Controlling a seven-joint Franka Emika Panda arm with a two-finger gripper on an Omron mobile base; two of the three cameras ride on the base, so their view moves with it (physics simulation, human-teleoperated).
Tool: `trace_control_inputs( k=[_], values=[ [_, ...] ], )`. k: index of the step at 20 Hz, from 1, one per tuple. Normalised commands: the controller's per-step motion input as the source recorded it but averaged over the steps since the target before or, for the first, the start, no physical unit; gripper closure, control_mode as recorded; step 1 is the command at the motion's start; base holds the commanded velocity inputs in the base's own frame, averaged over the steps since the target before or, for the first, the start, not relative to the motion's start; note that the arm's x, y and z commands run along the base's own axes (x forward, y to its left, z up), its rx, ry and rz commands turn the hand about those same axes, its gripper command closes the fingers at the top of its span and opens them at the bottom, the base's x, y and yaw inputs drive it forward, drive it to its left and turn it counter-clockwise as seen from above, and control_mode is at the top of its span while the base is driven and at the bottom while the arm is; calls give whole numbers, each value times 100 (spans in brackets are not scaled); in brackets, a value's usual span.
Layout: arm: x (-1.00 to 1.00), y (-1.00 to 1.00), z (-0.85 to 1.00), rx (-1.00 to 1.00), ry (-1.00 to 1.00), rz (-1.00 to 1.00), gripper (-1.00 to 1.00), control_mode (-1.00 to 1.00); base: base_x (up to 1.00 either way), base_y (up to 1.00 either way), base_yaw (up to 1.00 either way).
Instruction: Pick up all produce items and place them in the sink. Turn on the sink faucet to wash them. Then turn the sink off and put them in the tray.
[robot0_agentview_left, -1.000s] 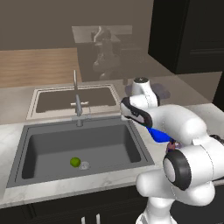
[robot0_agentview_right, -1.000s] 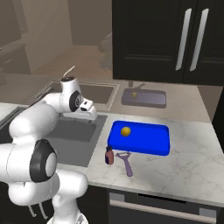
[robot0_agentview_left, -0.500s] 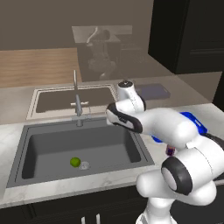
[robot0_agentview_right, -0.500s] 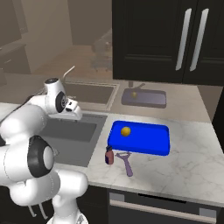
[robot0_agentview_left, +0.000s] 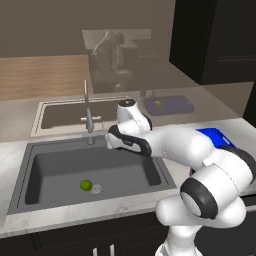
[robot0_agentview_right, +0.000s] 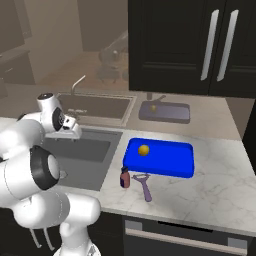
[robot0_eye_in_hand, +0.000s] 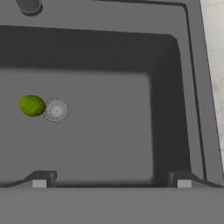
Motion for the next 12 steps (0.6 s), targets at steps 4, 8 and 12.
trace_control_inputs(
  k=[4,8,12],
  values=[
    [0,31,-37,4,1,6,-100,-100,0,0,0],
    [0,23,-32,9,4,6,-100,-100,0,0,0],
    [0,16,-33,11,3,6,-100,-100,0,0,0]
  ],
)
